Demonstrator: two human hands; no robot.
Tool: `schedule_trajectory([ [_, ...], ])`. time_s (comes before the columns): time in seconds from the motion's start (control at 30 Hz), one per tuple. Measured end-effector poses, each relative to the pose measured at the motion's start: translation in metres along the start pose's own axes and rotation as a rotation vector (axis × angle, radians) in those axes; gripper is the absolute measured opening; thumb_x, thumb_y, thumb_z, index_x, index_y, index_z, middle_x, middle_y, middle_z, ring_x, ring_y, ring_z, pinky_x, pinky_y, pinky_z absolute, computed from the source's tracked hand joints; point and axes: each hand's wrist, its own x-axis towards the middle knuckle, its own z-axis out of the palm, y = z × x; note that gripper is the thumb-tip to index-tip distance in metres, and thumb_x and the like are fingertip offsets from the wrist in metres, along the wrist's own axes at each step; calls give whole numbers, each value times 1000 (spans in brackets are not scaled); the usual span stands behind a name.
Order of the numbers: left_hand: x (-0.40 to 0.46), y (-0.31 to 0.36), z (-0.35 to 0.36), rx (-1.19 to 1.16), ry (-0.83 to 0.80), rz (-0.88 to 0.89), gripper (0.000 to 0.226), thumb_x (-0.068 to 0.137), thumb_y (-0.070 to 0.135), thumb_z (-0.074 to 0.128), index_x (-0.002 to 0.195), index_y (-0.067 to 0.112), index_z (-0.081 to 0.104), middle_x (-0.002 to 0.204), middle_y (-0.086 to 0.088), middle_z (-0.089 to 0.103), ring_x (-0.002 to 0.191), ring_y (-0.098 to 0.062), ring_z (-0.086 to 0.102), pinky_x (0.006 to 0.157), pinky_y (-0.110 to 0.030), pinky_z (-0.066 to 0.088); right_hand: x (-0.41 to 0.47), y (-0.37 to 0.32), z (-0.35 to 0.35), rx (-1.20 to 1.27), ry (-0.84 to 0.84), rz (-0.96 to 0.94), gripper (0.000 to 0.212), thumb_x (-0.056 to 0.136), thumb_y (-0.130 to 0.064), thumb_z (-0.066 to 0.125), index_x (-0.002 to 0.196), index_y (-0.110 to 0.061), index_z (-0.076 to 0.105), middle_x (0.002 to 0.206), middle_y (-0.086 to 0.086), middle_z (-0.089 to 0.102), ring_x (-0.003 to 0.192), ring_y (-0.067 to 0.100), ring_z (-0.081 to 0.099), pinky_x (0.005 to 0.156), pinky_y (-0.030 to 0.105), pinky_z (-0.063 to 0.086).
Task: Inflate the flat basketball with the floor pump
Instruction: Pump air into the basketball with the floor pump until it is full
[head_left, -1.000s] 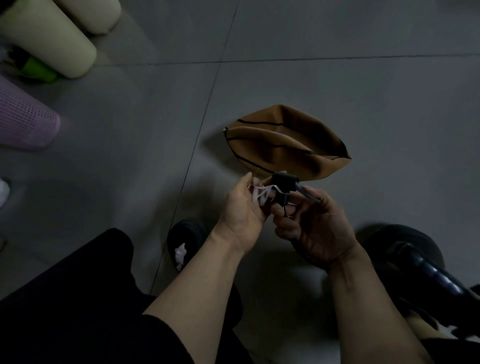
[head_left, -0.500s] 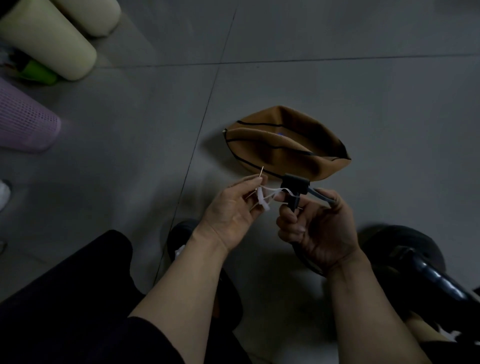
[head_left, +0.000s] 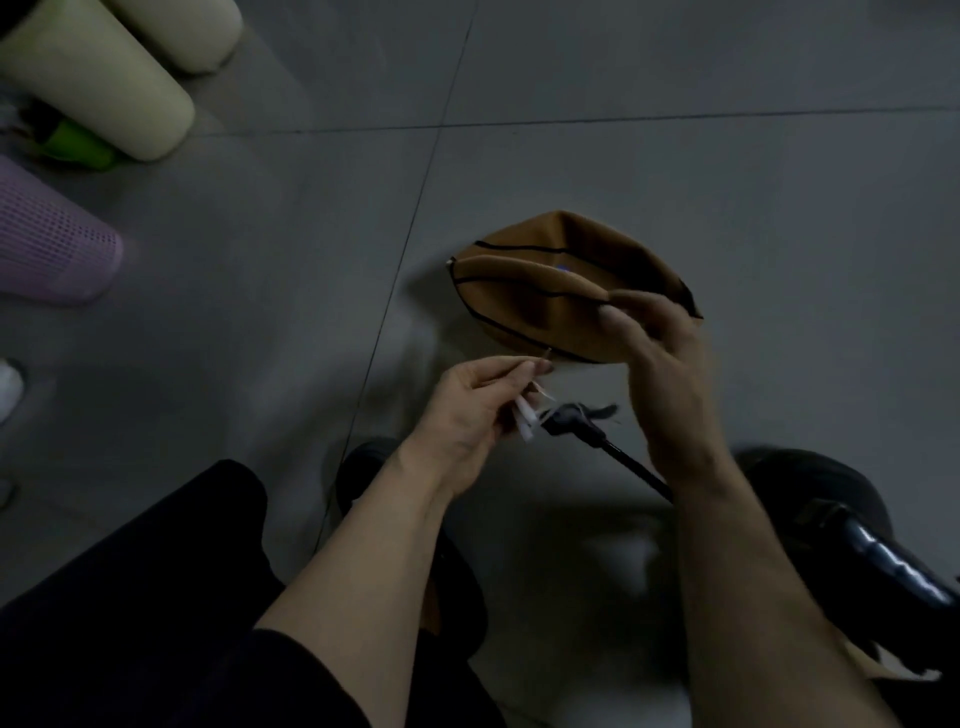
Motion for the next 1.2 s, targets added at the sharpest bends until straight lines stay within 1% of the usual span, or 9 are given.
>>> schedule_trajectory([
  [0.07,0,3,3,88,16,94,13,88,5,54,95,4,66,73,2,68,70,-7,64,66,-20,54,9,-10,0,-279,-253,-64,10,90,-38,57,87,-35,66,100,-8,66,100,11,59,90,36,48],
  [0.13,2,6,4,70,40,155,11,86,3,57,92,6,65,75,1,68,72,-7,64,67,-19,53,6,-17,-2,-275,-371,10,17,93,-26,56,81,-26,67,85,-6,67,85,7,62,78,28,52],
  [0.2,3,8,3,37,61,169,9,83,2,59,86,9,64,74,1,68,72,-8,63,69,-20,53,1,-15,-2,-80,-359,17,18,93,-20,57,78,-16,68,75,-2,67,70,5,60,64,20,50],
  [0.27,3,9,2,64,45,166,9,82,1,60,82,10,63,70,3,67,70,-8,62,69,-21,52,-4,-7,-2,10,-367,6,17,92,-17,59,78,-12,68,73,1,66,65,4,59,60,18,47],
  [0.4,2,13,6,210,-28,177,8,82,2,61,79,9,62,68,2,67,65,-7,62,61,-17,49,-6,-1,0,106,-408,74,15,92,-16,59,79,-10,65,75,2,65,66,10,58,60,22,48],
  [0.5,1,12,7,214,36,218,6,81,1,62,78,6,63,65,3,67,62,-6,61,57,-14,47,-7,-2,-3,108,-448,97,19,92,-15,58,75,-8,63,66,1,62,58,9,56,56,22,47],
  [0.7,3,10,7,85,50,221,10,80,2,64,88,7,65,85,-5,68,80,-13,65,69,-21,53,-8,4,1,291,-340,82,28,93,-10,55,65,-12,58,64,4,57,60,14,52,58,26,44],
  [0.87,2,7,12,290,189,370,9,79,2,68,85,8,67,88,-14,70,82,-21,67,76,-29,55,-10,12,7,417,-277,110,31,92,-8,56,62,-14,62,61,3,62,58,15,56,58,25,46],
  [1.2,5,11,9,537,96,406,8,81,8,68,89,9,68,83,-7,71,77,-15,69,73,-25,56,-13,14,5,395,-283,106,25,93,-8,55,69,-8,61,63,6,62,59,15,57,58,25,46],
])
